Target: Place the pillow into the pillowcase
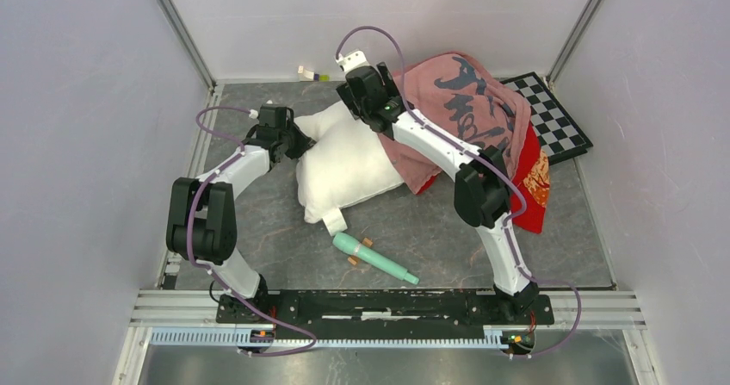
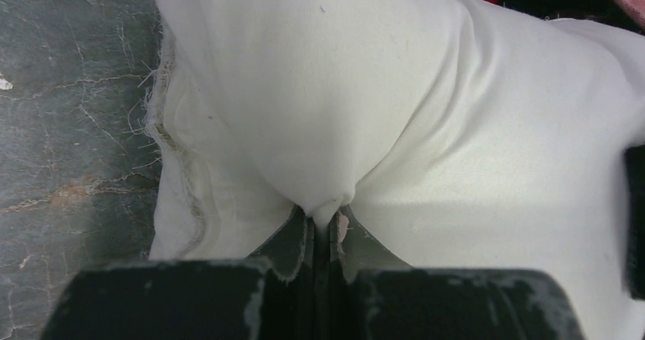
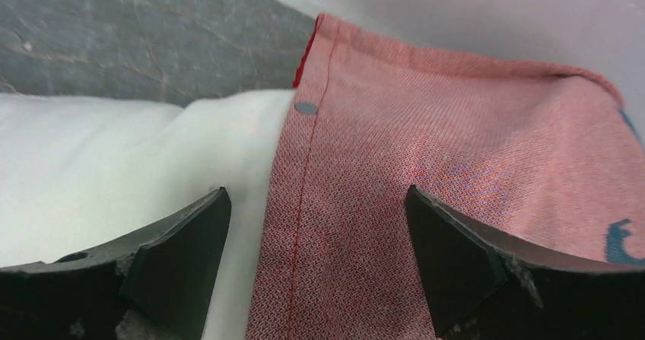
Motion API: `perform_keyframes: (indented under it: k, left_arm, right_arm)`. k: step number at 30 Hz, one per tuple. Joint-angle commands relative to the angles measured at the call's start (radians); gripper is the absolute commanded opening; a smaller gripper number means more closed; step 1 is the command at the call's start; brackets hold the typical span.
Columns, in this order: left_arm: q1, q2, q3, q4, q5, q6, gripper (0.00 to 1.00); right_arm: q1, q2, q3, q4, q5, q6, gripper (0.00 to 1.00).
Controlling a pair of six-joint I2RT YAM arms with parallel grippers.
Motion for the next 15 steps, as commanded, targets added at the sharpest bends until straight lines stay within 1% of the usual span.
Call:
perform_keyframes:
  k: [1, 3, 7, 9, 11, 12, 13, 15]
  left_arm:
    - [-0.005, 0.033, -0.037, -0.138, 0.001, 0.017, 0.02]
    - [-0.004, 0.035, -0.037, -0.137, 0.001, 0.018, 0.02]
    - [-0.005, 0.035, -0.036, -0.139, -0.008, 0.022, 0.02]
    - [-0.005, 0.036, -0.033, -0.144, -0.011, 0.027, 0.03]
    - [-0.005, 0.031, -0.031, -0.145, -0.016, 0.031, 0.02]
    - [-0.005, 0.028, -0.031, -0.147, -0.015, 0.034, 0.02]
    - [-0.005, 0.026, -0.029, -0.147, -0.013, 0.036, 0.02]
    - [-0.005, 0.027, -0.021, -0.147, -0.006, 0.040, 0.02]
  right_arm:
    - [-0.051, 0.018, 0.017, -0.026, -0.019, 0.017, 0.91]
    - [-0.074, 0.015, 0.013, -0.040, -0.025, 0.033, 0.89]
    - [-0.104, -0.013, 0.009, -0.046, -0.014, 0.058, 0.79]
    - [-0.114, -0.017, 0.016, -0.040, -0.031, 0.059, 0.69]
    - [-0.117, 0.002, 0.053, -0.054, -0.046, 0.054, 0.51]
    - [-0.117, 0.016, 0.084, -0.070, -0.061, 0.055, 0.39]
    - [-0.116, 0.023, 0.104, -0.079, -0.084, 0.056, 0.29]
    - [-0.108, 0.015, 0.120, -0.083, -0.096, 0.063, 0.14]
